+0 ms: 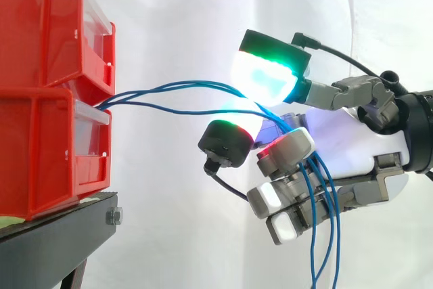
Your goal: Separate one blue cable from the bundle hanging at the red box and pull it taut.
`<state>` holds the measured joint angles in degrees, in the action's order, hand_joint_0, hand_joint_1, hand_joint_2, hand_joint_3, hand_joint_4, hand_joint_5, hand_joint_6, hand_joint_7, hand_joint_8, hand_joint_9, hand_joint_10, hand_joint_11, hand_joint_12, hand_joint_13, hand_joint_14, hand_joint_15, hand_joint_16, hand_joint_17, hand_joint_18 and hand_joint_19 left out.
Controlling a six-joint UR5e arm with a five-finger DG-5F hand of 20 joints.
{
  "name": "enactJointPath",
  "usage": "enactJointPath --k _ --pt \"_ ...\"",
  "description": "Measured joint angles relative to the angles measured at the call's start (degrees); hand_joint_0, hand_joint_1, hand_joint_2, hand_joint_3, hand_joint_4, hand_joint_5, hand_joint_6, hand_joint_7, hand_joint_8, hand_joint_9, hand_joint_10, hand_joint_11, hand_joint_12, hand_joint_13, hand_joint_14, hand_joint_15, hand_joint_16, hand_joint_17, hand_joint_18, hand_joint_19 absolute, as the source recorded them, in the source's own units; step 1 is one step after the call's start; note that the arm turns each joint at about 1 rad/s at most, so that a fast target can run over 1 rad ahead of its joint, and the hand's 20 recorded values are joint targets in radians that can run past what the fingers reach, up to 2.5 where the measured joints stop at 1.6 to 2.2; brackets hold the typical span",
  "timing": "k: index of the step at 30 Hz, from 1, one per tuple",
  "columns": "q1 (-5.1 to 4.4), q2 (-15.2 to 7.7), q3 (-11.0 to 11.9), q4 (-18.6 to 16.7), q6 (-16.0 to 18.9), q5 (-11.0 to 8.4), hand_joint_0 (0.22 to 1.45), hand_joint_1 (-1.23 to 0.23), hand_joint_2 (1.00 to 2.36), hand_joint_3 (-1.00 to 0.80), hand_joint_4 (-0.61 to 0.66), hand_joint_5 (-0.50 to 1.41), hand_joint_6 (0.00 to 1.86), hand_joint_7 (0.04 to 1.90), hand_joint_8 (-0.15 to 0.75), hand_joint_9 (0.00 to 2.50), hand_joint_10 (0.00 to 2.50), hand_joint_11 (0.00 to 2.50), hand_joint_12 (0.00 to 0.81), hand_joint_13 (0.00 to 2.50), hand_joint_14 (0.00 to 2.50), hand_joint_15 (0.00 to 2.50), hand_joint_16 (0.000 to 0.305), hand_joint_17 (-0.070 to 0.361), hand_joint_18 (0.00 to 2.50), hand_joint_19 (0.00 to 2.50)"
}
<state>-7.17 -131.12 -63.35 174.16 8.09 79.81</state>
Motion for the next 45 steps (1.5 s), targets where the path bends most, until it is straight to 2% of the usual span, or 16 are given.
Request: enactJointPath --k 2,3,5,7,10,14,17,19,22,25,30,34,39,45 --pt "0.05 -0.01 0.02 -0.06 0.0 0.0 0.71 -0.85 1.0 -0.5 0.12 -0.2 0.95 0.95 0.344 1.11 0.01 1.21 0.395 0.85 0.02 0.63 0.051 0.114 0.76 0.59" --pt "0.06 -0.01 0.03 -0.06 0.0 -0.01 0.63 -0.83 1.0 -0.5 0.12 -0.2 0.95 0.94 0.344 1.12 0.01 1.21 0.399 0.84 0.02 0.63 0.05 0.114 0.75 0.61" --pt "0.06 -0.03 0.02 -0.04 0.0 -0.02 0.57 -0.81 1.0 -0.5 0.12 -0.2 0.95 0.93 0.353 1.12 0.01 1.21 0.403 0.84 0.02 0.63 0.052 0.117 0.76 0.61" --pt "0.06 -0.02 0.02 0.0 0.0 -0.03 0.51 -0.72 1.0 -0.5 0.13 -0.19 0.94 0.93 0.375 1.14 0.01 1.2 0.419 0.84 0.02 0.63 0.056 0.125 0.77 0.61" --pt "0.08 -0.02 0.03 0.01 0.0 -0.02 0.53 -0.6 1.0 -0.5 0.13 -0.19 0.92 0.94 0.369 1.15 0.01 1.18 0.413 0.84 0.02 0.63 0.055 0.124 0.76 0.63" --pt "0.1 -0.03 0.02 0.06 0.0 -0.14 0.6 -0.55 1.0 -0.5 0.12 -0.19 0.91 0.97 0.362 1.14 0.01 1.17 0.401 0.84 0.02 0.63 0.052 0.118 0.74 0.65" --pt "0.1 -0.02 0.02 0.05 0.0 -0.22 0.62 -0.61 1.01 -0.4 0.1 -0.18 0.91 1.02 0.359 1.14 0.02 1.18 0.402 0.84 0.02 0.62 0.052 0.118 0.74 0.64" --pt "0.12 -0.02 0.01 0.08 0.0 -0.24 0.62 -0.69 1.02 -0.27 0.09 -0.19 0.92 1.05 0.365 1.13 0.02 1.17 0.401 0.84 0.02 0.63 0.052 0.118 0.74 0.64" --pt "0.1 -0.02 0.01 0.11 0.0 -0.22 0.65 -0.76 1.02 -0.22 0.07 -0.19 0.92 1.1 0.358 1.12 0.02 1.17 0.401 0.85 0.02 0.63 0.052 0.118 0.75 0.63" --pt "0.07 -0.02 0.01 0.12 0.0 -0.13 0.68 -0.79 1.02 -0.25 0.03 -0.19 0.94 1.06 0.348 1.1 0.01 1.18 0.397 0.85 0.02 0.62 0.052 0.117 0.75 0.62" --pt "0.07 -0.02 -0.01 0.1 0.0 -0.09 0.77 -0.83 1.0 -0.47 0.01 -0.2 0.95 1.01 0.339 1.09 0.02 1.17 0.386 0.85 0.02 0.61 0.051 0.115 0.76 0.59" --pt "0.1 -0.02 -0.01 0.05 0.0 -0.13 0.79 -0.84 1.0 -0.5 0.0 -0.2 0.95 1.03 0.333 1.11 0.01 1.18 0.383 0.86 0.02 0.61 0.051 0.114 0.76 0.59" --pt "0.1 -0.02 -0.01 0.04 0.0 -0.24 0.72 -0.84 1.0 -0.5 0.05 -0.19 0.95 1.03 0.34 1.12 0.02 1.18 0.38 0.86 0.02 0.61 0.05 0.113 0.77 0.59" --pt "0.07 -0.03 0.02 0.03 0.0 -0.28 0.6 -0.7 1.0 -0.5 0.09 -0.18 0.95 1.01 0.35 1.16 0.02 1.18 0.391 0.87 0.02 0.62 0.051 0.114 0.77 0.61"
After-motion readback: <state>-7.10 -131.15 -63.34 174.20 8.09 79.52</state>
